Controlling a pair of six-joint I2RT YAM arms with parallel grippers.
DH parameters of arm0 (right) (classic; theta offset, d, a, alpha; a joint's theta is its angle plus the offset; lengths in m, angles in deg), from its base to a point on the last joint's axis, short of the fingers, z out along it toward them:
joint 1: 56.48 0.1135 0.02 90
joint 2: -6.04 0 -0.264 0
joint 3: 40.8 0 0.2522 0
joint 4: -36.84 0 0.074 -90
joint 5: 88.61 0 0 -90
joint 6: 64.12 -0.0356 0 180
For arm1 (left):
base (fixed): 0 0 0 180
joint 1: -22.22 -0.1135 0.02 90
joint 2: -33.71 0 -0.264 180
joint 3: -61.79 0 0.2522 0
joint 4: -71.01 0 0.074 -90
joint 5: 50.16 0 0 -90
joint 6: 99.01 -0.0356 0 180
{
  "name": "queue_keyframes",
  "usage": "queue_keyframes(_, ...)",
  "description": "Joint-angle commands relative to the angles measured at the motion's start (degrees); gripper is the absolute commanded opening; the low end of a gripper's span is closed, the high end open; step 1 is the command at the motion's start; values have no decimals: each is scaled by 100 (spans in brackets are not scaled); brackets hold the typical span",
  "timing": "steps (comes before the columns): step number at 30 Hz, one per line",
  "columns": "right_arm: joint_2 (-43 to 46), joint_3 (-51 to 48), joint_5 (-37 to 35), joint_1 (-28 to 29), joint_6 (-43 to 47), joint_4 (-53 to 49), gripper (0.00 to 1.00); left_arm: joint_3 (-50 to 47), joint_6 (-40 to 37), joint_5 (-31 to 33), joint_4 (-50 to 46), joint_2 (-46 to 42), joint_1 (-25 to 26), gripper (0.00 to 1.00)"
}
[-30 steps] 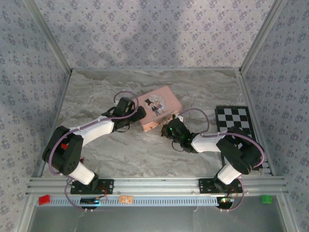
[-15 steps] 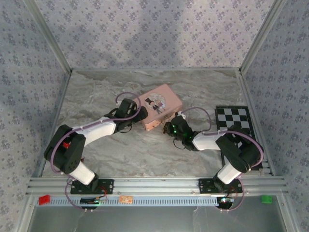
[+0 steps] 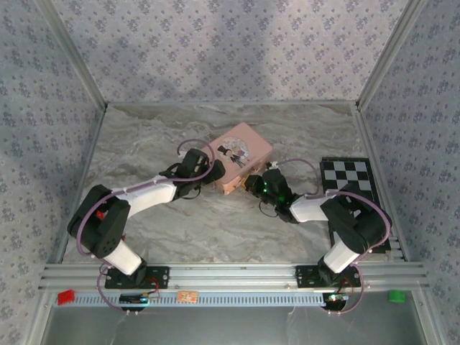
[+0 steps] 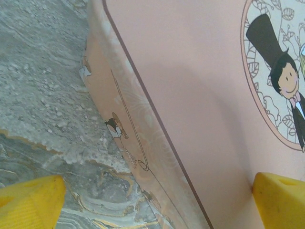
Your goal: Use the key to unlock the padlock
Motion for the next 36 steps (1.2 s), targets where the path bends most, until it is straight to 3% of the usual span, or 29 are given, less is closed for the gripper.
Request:
queue_keyframes(1, -132, -81, -36, -166, -249, 559, 0, -72, 14, -75, -410, 102, 202, 100)
queue_keyframes(10, 429, -44, -286, -348, 510, -760, 0, -114, -13, 151, -536, 15, 176, 100)
queue_keyframes(19, 553, 45, 221, -858, 1244, -1499, 0, -127, 8, 136, -568, -47, 135, 100)
queue_keyframes(27, 293, 232, 918, -958, 1146, -1087, 0, -65, 40, 48, -533, 109, 201, 100)
queue_keyframes(29, 354, 241, 871, -941, 1241, -1325, 0, -44, 24, 62, -570, 111, 196, 100)
queue_keyframes(32, 630, 218, 254, -878, 1600, -2181, 0, -45, -9, 96, -599, 76, 179, 100)
queue_keyframes(36, 715, -33, 458, -1057, 1731, -2092, 3, -20, -37, 97, -630, 58, 152, 100)
